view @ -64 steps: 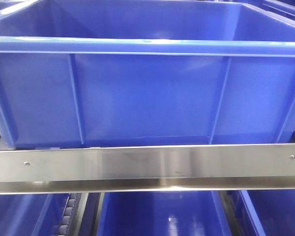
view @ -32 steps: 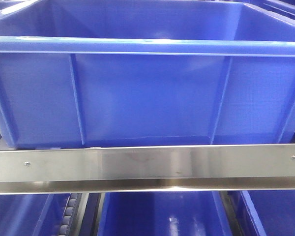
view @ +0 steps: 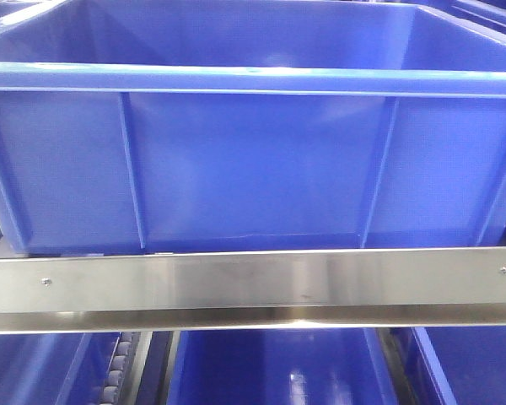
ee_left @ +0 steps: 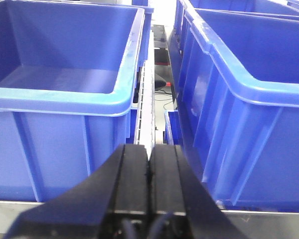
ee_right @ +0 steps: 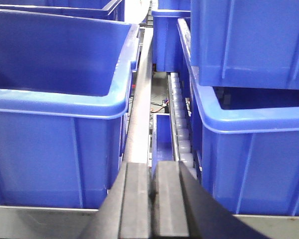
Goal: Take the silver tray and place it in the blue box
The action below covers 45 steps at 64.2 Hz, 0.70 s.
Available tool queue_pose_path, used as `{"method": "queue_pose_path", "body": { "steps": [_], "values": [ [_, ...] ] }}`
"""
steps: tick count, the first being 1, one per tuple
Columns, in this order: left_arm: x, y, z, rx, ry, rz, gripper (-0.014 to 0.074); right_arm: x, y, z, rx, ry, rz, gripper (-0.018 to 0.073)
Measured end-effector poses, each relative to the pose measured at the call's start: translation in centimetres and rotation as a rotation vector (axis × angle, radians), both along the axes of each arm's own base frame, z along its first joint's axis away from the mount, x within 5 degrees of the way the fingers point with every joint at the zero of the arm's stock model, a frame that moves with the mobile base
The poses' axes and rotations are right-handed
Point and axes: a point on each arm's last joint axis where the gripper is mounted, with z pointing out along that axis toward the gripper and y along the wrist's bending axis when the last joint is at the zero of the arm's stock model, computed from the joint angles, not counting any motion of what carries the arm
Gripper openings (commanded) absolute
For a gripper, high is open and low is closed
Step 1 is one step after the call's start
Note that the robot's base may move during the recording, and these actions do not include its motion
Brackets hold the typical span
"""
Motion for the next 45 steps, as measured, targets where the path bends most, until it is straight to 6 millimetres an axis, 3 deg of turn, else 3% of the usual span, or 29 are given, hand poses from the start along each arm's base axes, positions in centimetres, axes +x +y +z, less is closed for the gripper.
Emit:
{"method": "queue_pose_path", "body": {
  "steps": [45],
  "values": [
    [0.00,0.00,0.00,0.000,0.000,0.000,-0.0095,0.00,0.00,0.00,0.002,0.000,0.000,0.0055]
  ]
}}
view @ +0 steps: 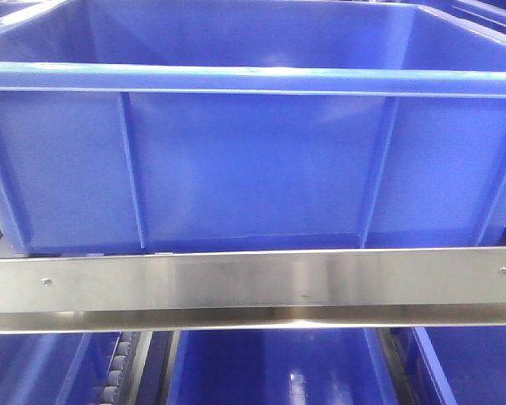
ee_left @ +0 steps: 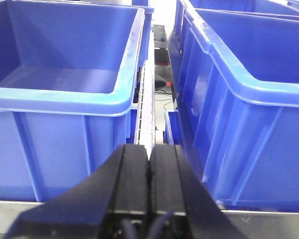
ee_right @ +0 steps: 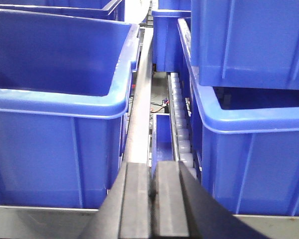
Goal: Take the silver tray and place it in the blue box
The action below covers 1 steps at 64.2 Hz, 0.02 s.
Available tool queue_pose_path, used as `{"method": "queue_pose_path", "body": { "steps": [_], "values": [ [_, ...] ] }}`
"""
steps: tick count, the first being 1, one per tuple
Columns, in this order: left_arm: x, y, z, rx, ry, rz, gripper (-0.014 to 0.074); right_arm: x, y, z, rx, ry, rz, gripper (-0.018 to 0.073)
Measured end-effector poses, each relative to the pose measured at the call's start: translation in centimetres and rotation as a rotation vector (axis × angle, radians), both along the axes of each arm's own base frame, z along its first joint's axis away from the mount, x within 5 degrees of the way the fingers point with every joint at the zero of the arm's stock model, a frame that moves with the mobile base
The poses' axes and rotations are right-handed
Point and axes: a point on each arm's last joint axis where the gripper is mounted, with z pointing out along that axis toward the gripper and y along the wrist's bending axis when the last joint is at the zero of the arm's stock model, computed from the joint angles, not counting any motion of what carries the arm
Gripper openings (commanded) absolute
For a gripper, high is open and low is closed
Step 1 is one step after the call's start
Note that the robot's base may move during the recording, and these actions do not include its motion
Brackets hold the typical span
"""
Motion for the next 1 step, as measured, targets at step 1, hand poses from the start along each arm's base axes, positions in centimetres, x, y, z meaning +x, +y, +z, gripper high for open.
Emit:
{"method": "queue_pose_path", "body": {
  "steps": [1],
  "values": [
    [0.00,0.00,0.00,0.000,0.000,0.000,-0.0095,0.00,0.00,0.00,0.000,0.000,0.000,0.0055]
  ]
}}
